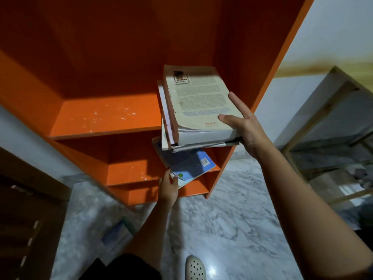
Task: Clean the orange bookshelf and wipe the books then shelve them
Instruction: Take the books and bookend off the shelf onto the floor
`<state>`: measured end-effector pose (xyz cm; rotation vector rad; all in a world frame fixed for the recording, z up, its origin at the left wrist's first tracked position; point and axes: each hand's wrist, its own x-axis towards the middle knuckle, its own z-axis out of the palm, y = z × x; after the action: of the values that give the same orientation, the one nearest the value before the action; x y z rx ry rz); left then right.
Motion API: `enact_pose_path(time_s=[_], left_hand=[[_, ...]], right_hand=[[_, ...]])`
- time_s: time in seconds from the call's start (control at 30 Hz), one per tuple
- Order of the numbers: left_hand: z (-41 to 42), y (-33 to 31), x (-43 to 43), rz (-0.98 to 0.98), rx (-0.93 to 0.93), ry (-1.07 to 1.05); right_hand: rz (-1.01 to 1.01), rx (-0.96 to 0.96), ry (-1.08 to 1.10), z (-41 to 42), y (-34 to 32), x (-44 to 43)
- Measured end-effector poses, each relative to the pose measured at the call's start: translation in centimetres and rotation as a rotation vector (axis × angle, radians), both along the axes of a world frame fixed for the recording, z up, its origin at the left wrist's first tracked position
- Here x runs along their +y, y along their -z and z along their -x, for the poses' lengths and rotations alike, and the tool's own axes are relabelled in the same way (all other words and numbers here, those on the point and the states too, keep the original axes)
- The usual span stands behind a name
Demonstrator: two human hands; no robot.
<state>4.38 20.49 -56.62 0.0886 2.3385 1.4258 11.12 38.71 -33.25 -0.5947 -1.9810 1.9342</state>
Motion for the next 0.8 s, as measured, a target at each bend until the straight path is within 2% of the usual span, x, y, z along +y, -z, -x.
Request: enact_pose_path(time_s=[0.13, 0.4, 0.6, 0.8], left_hand=[[1.6, 4.1, 2.0, -0.081, -0.1, -0.002], [3.6, 7.1, 4.0, -0.277, -0.251, -0.111], [3.8, 7.8, 4.7, -0.298, -0.223, -0.153], [3.4, 6.9, 4.8, -0.367, -0.359, -0.143]], right_hand=[[-0.005, 0.042, -0.008, 0.5, 0.8, 0.6], [-0.034, 0.075, -0.026, 1.1, 1.4, 1.2], [-0.059, 0.067, -0.04, 1.1, 1.8, 1.5], [-0.021, 0.071, -0.062, 1.2, 1.8, 1.7]])
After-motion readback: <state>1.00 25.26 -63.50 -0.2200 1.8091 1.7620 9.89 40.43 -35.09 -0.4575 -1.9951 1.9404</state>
